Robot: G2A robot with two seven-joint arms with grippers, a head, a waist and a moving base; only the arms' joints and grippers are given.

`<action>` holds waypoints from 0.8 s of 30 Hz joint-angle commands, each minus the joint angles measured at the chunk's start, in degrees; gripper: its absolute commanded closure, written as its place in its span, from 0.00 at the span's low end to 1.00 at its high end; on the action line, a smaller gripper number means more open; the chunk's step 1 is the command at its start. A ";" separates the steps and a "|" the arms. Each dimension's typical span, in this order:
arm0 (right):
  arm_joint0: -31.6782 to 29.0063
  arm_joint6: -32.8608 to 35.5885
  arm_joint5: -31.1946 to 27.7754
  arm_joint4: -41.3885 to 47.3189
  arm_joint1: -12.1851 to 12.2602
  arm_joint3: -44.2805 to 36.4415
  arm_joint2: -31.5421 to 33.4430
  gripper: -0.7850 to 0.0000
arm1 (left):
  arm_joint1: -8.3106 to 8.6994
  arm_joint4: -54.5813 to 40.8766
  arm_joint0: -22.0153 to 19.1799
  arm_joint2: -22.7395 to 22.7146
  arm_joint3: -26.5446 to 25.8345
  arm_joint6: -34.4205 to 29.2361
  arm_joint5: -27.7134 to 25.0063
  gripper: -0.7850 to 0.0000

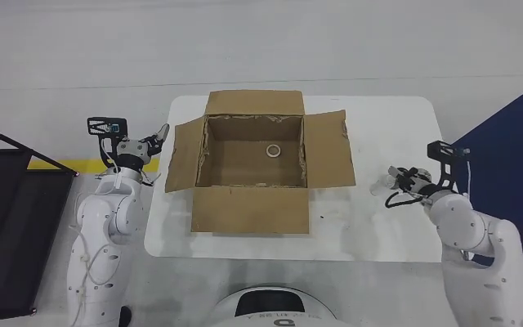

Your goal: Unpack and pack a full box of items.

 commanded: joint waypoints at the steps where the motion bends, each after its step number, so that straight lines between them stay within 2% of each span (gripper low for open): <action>1: 0.41 0.44 0.44 -1.40 0.04 0.26 -0.87 0.57 | 0.00 0.00 0.00 0.00 0.00 0.00 0.00 0.00; 15: 1.19 4.14 -0.54 -3.26 0.32 0.21 -2.65 0.62 | 0.00 0.00 0.00 0.00 0.00 0.00 0.00 0.00; 21: 1.58 4.69 -0.13 -4.15 0.37 0.62 -3.48 0.66 | 0.00 0.00 0.00 0.00 0.00 0.00 0.00 0.00; 24: 2.08 5.37 -0.17 -3.64 0.39 1.22 -3.67 0.73 | 0.00 0.00 0.00 0.00 0.00 0.00 0.00 0.00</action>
